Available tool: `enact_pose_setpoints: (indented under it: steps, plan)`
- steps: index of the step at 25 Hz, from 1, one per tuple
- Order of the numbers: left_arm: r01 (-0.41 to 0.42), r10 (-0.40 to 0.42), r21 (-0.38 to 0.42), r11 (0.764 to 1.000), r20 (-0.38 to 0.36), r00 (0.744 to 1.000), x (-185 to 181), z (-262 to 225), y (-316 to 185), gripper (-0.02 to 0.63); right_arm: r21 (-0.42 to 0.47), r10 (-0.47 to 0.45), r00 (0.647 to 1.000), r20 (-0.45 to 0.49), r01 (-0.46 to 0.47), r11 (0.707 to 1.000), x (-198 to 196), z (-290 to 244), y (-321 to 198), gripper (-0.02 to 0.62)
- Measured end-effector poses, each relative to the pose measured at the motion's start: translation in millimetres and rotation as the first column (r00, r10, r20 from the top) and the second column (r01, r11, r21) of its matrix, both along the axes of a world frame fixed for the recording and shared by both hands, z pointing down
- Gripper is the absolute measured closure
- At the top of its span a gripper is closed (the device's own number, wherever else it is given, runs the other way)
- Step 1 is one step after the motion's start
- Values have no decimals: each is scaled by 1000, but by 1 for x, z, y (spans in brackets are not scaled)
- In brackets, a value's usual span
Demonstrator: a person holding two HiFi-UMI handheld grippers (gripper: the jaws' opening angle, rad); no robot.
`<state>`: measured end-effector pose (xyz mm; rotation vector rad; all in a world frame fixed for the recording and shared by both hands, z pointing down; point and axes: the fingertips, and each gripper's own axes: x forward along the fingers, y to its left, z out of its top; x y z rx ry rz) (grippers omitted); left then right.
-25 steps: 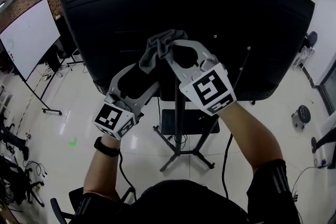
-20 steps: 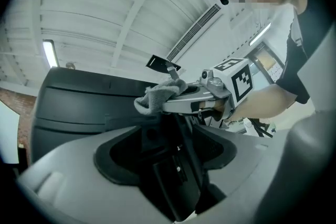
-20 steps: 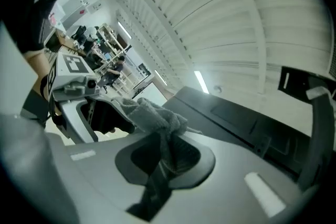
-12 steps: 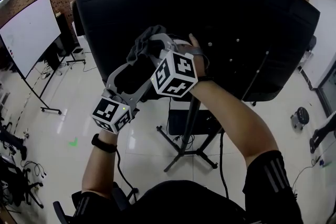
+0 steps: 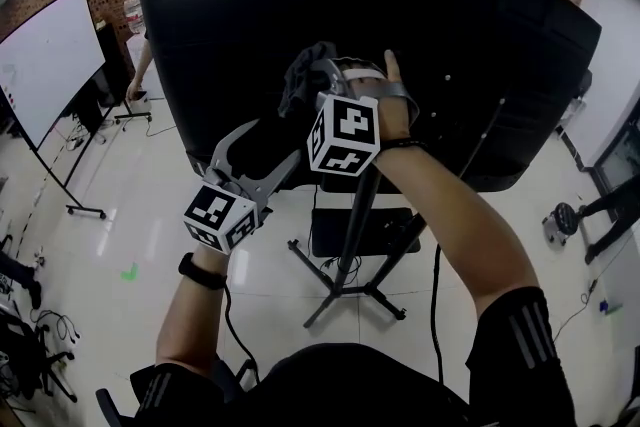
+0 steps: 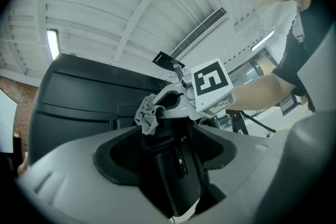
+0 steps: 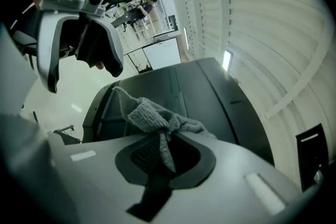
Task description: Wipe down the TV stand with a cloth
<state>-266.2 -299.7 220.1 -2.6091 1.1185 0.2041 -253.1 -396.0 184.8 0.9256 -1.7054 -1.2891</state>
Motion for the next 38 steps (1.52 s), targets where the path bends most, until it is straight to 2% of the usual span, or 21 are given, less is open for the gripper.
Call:
enact_pose_setpoints:
  steps: [5,10,13,16,18,21,23,26,31,38]
  plan:
    - [-54,54,-3,999,0,999,22,2,-2,279,78,70,995,-74,-64,995,23,-4,2,565]
    - [-86,86,20,996,-7,996,32,-3,-3,279,92,89,994,-70,-83,992,34,-15,16,565]
    - [-82,82,27,996,-2,997,26,-2,-1,279,21,7,999,37,-8,1000,21,-17,36,565]
    - [-55,55,13,998,-15,998,8,2,-2,279,-98,-84,981,176,102,990,-7,-11,52,565]
    - [-30,30,2,1000,-26,999,-6,5,-4,279,-134,-116,973,198,144,980,-27,0,53,565]
    - [11,-11,-13,1000,-19,1000,-23,15,-7,280,-137,-122,983,137,141,980,-52,21,43,565]
    - [31,-31,-24,999,-21,999,-33,21,-7,279,-101,-100,995,28,103,990,-61,37,30,565]
    - [40,-41,-38,998,-18,999,-38,27,-9,279,-43,-47,993,-109,43,998,-64,54,10,565]
    - [25,-26,-55,998,-9,1000,-33,37,-10,282,-36,4,989,-149,-9,999,-53,62,-4,565]
    - [-34,33,-57,998,-7,999,-10,38,-11,282,-39,98,978,-185,-107,994,-12,67,-6,565]
